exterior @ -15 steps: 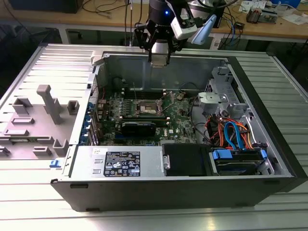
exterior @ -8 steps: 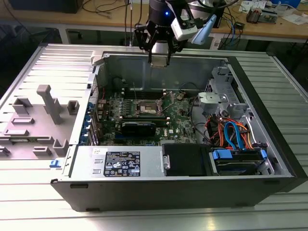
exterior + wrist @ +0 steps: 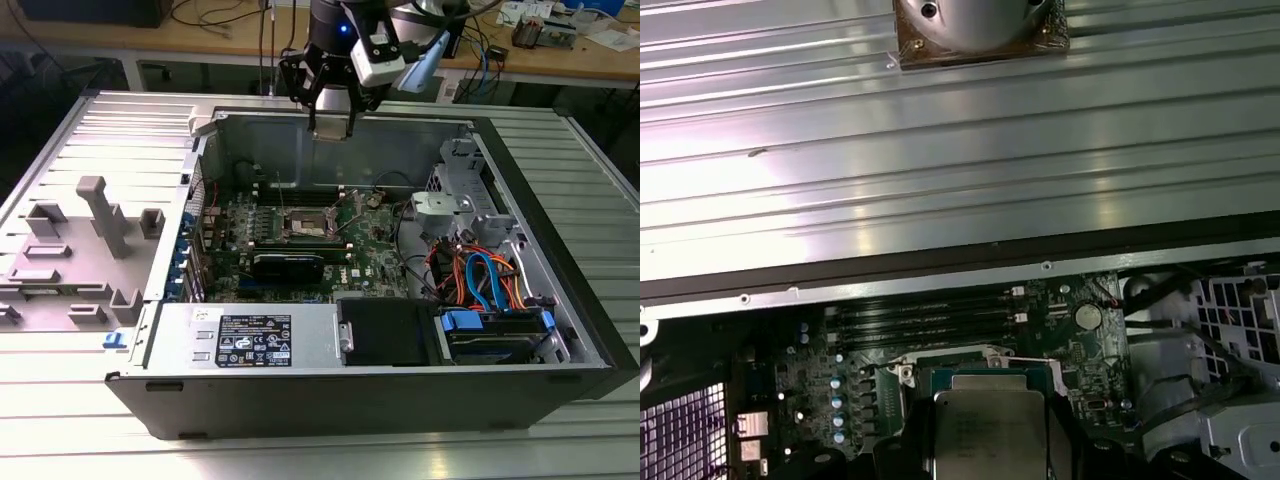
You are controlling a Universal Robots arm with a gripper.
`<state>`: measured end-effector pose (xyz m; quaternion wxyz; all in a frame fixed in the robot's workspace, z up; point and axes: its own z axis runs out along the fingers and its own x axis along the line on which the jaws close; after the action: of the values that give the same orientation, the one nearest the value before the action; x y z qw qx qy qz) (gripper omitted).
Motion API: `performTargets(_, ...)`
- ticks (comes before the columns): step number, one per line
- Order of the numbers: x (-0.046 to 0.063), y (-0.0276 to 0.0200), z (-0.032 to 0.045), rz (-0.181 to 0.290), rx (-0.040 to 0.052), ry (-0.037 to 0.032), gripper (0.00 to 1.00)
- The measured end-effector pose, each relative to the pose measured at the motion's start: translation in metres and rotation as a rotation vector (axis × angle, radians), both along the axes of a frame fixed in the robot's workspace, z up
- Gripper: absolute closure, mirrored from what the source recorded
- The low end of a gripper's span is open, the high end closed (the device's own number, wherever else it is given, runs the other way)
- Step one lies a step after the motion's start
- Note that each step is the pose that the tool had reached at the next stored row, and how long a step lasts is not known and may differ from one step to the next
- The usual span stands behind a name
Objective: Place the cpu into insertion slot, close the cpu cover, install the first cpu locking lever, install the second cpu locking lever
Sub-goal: 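Place the cpu into insertion slot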
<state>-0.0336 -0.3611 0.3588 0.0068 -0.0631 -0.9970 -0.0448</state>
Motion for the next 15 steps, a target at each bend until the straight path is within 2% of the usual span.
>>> performTargets(2, -0.0001, -0.0008, -0.0004, -0.01, 0.0003, -0.0001, 0.45)
performTargets(9, 0.0, -0.0096, -0.0017, -0.011, 0.0001, -0.0001, 0.45)
performTargets(15, 0.0, -0.0098, -0.0042, -0.114, -0.0001, 0.0, 0.45)
